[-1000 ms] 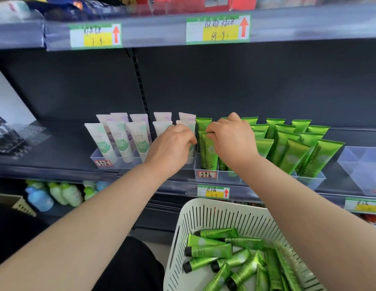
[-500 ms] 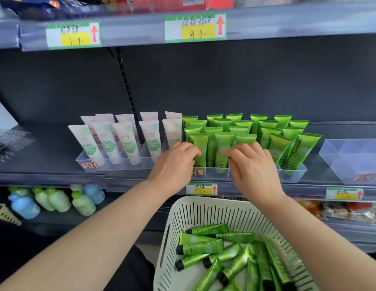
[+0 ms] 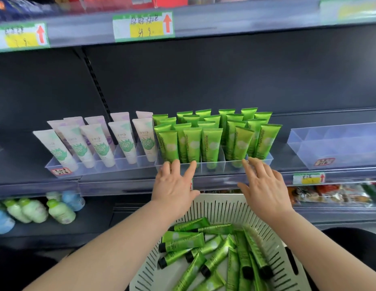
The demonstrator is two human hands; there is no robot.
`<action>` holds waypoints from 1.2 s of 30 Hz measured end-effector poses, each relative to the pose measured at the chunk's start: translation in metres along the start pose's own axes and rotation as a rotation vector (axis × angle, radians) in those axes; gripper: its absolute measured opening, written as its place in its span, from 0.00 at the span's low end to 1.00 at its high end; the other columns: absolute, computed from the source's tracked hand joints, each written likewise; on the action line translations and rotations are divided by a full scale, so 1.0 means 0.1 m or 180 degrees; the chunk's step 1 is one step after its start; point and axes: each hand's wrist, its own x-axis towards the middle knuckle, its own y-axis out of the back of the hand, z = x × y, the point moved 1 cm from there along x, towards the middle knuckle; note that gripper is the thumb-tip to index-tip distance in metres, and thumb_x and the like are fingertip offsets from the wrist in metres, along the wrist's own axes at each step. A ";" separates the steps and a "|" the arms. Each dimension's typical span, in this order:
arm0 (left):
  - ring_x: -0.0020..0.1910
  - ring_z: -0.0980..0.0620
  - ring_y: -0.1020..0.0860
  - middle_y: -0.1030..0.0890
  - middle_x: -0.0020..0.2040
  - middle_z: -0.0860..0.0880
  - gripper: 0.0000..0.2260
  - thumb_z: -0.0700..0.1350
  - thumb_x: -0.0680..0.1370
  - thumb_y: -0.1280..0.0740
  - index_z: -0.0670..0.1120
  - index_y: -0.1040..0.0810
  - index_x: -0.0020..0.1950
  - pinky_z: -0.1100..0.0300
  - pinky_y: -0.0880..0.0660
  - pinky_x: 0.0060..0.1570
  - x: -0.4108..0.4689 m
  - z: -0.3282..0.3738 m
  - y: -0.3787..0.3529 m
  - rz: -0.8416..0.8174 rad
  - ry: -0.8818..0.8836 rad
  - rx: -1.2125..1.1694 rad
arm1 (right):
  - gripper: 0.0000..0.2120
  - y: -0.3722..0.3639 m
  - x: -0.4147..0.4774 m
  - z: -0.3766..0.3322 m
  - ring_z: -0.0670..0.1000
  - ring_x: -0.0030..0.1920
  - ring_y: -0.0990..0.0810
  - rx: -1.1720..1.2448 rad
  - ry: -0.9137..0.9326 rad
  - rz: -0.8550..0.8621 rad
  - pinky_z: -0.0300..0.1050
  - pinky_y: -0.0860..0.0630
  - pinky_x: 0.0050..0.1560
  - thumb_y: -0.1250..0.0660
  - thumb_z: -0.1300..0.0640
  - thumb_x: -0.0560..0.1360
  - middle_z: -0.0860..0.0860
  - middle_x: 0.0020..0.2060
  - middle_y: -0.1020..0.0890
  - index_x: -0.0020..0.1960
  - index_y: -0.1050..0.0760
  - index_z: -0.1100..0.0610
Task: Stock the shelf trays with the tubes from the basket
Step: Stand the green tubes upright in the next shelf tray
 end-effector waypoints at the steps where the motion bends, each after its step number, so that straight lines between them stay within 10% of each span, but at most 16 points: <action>1: 0.71 0.37 0.45 0.45 0.74 0.40 0.36 0.65 0.78 0.43 0.55 0.59 0.78 0.44 0.42 0.71 -0.01 0.02 -0.01 -0.0025 0.0016 0.0076 | 0.29 0.00 0.00 -0.01 0.53 0.71 0.37 -0.0011 -0.0014 -0.0010 0.51 0.35 0.64 0.40 0.44 0.78 0.52 0.71 0.34 0.75 0.40 0.55; 36: 0.75 0.36 0.50 0.48 0.77 0.40 0.39 0.74 0.73 0.52 0.58 0.59 0.78 0.42 0.49 0.72 0.76 0.05 0.04 -0.0433 0.0182 0.0007 | 0.31 -0.19 0.78 0.15 0.53 0.70 0.38 0.0161 -0.0197 -0.0333 0.51 0.33 0.62 0.46 0.39 0.78 0.50 0.70 0.36 0.75 0.44 0.53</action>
